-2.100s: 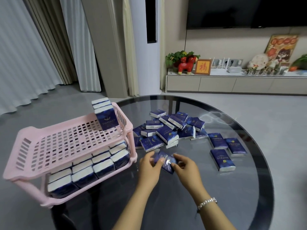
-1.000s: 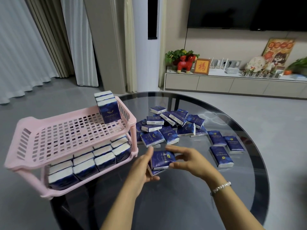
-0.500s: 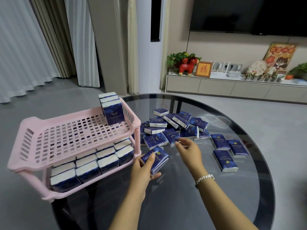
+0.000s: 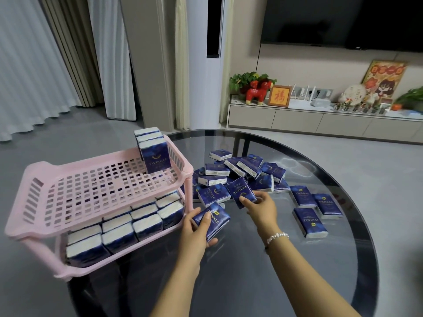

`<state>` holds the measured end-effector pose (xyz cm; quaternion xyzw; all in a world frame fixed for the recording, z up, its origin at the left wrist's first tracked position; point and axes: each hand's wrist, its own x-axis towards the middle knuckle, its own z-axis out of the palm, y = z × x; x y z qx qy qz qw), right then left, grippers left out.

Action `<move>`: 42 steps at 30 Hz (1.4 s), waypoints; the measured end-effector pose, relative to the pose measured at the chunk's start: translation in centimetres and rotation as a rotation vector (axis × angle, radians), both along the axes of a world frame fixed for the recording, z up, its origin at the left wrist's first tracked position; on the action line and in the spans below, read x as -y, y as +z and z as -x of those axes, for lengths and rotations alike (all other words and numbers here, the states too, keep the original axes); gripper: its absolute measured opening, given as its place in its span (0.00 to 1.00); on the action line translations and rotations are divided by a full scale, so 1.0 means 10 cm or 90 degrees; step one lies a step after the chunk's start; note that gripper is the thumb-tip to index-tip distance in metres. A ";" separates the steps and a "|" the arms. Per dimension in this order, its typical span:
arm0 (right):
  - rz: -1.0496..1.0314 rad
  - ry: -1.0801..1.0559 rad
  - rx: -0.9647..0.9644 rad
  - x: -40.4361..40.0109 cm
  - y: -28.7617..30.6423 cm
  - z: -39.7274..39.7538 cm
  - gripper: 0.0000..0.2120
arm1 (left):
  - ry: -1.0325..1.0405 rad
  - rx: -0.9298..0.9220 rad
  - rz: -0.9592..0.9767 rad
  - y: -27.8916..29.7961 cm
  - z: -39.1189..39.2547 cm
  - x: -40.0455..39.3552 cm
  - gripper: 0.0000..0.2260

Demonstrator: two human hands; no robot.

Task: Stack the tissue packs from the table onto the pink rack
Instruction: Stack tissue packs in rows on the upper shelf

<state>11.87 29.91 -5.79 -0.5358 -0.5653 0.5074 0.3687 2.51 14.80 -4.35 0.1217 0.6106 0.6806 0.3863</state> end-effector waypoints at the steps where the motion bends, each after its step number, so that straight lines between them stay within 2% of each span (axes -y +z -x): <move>1: 0.013 -0.001 -0.046 0.03 0.02 -0.05 0.12 | -0.006 -0.019 -0.007 0.00 -0.01 0.01 0.10; 4: 0.040 0.054 -0.216 0.18 0.12 -0.22 0.10 | -0.040 -0.079 -0.020 -0.01 -0.03 0.03 0.09; 7: 0.009 0.110 -0.260 0.38 0.21 -0.39 0.12 | -0.063 -0.139 -0.001 -0.03 -0.06 0.04 0.07; 11: -0.010 0.172 -0.237 0.63 0.21 -0.52 0.09 | -0.121 -0.132 0.015 -0.02 -0.14 0.07 0.05; 15: -0.038 0.162 -0.204 0.80 0.17 -0.48 0.07 | -0.160 -0.048 -0.014 0.07 -0.27 0.15 0.11; 17: -0.056 0.159 -0.194 0.87 0.15 -0.42 0.06 | -0.172 -0.042 -0.032 0.08 -0.30 0.21 0.09; 20: -0.074 0.194 -0.179 0.93 0.18 -0.31 0.04 | -0.136 -0.088 -0.021 0.07 -0.26 0.30 0.11; 23: -0.076 0.220 -0.170 0.89 0.24 -0.20 0.04 | -0.051 -0.070 -0.025 0.08 -0.20 0.36 0.13; 27: -0.020 0.173 -0.111 0.66 0.22 0.02 0.12 | 0.039 -0.036 -0.020 0.06 -0.12 0.37 0.17; 30: 0.040 0.156 -0.035 0.42 0.12 0.25 0.21 | 0.058 -0.024 -0.015 0.07 -0.10 0.35 0.16; 33: 0.034 0.155 0.059 0.29 0.08 0.44 0.31 | 0.062 -0.030 -0.016 0.07 -0.08 0.35 0.15; 37: -0.033 0.154 0.158 0.26 0.08 0.54 0.23 | 0.068 -0.011 -0.021 0.08 -0.04 0.35 0.14; 39: -0.025 0.135 0.140 0.28 0.05 0.56 0.19 | 0.065 -0.006 -0.028 0.09 -0.04 0.35 0.15; 42: 0.023 0.100 0.040 0.29 0.04 0.45 0.16 | 0.057 -0.014 -0.030 0.09 -0.05 0.36 0.15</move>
